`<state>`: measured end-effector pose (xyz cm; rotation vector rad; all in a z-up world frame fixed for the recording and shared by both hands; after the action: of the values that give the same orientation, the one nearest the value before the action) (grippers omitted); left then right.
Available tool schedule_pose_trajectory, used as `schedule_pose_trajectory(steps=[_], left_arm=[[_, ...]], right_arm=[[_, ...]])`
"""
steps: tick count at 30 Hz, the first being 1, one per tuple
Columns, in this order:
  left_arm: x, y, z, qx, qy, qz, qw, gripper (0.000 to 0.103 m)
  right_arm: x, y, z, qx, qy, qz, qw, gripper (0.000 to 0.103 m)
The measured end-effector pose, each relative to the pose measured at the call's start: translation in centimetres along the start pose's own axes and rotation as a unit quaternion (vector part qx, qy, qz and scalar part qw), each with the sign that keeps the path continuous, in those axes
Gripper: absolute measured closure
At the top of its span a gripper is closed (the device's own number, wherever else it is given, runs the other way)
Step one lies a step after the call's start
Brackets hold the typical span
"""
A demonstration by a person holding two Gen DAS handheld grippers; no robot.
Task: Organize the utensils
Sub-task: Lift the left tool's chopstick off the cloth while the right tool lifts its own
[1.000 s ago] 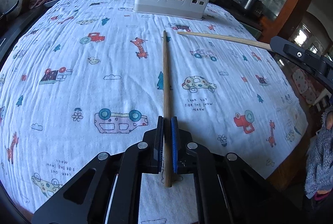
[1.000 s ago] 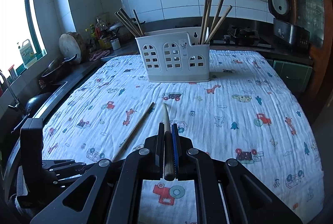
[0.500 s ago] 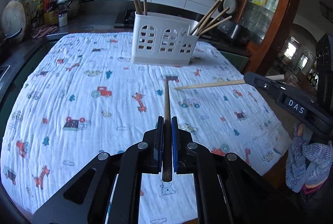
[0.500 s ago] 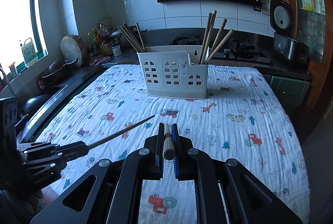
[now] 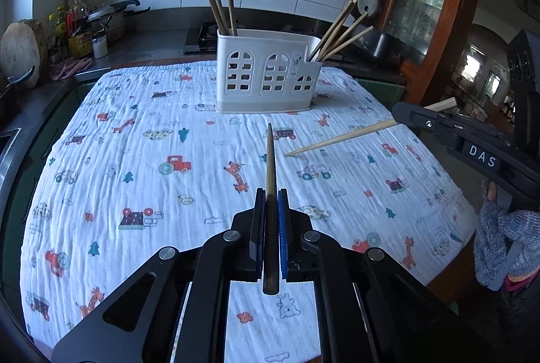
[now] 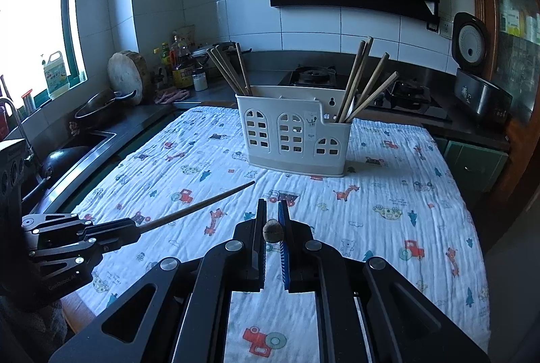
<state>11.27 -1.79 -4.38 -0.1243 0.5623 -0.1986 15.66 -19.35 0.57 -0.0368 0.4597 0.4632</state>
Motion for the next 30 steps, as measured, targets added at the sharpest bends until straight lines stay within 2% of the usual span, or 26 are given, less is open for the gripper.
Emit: schedule_pose_trajectory(steps=[7,15,23,30], left_arm=[[0.6,0.4,-1.0,-0.007,0.011,0.006,0.9999,0.097],[0.5,0.3,-0.9,-0.003,0.004,0.005,1.0,0.097],[-0.1,0.0,2.4,0.019,-0.022,0.003,0.9996,0.097],[0.9,0.6,5.5,0.028,-0.025,0.003,0.9993,0.097]], right_arm=[[0.1,0.0,-0.4,0.005,0.002,0.0,1.0,0.096],[0.1,0.1,-0.3,0.007,0.0,0.001,1.0,0.096],[0.6,0.4,1.1,-0.002,0.003,0.011,1.0,0.096],[1.3,-0.9,4.4,-0.01,0.002,0.011,1.0,0.096]])
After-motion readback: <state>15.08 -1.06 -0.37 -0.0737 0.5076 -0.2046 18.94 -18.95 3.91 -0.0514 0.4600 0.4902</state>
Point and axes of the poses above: each gripper's, at about its wrist camera, not at the fingertips, and x roughly the way its jaws point, y to its left, z to its top, the point moved 5 cm from there along x, roughly the way its jaws point, and after that the axes turned 10 degrees about -y, right-handed, at the moved point
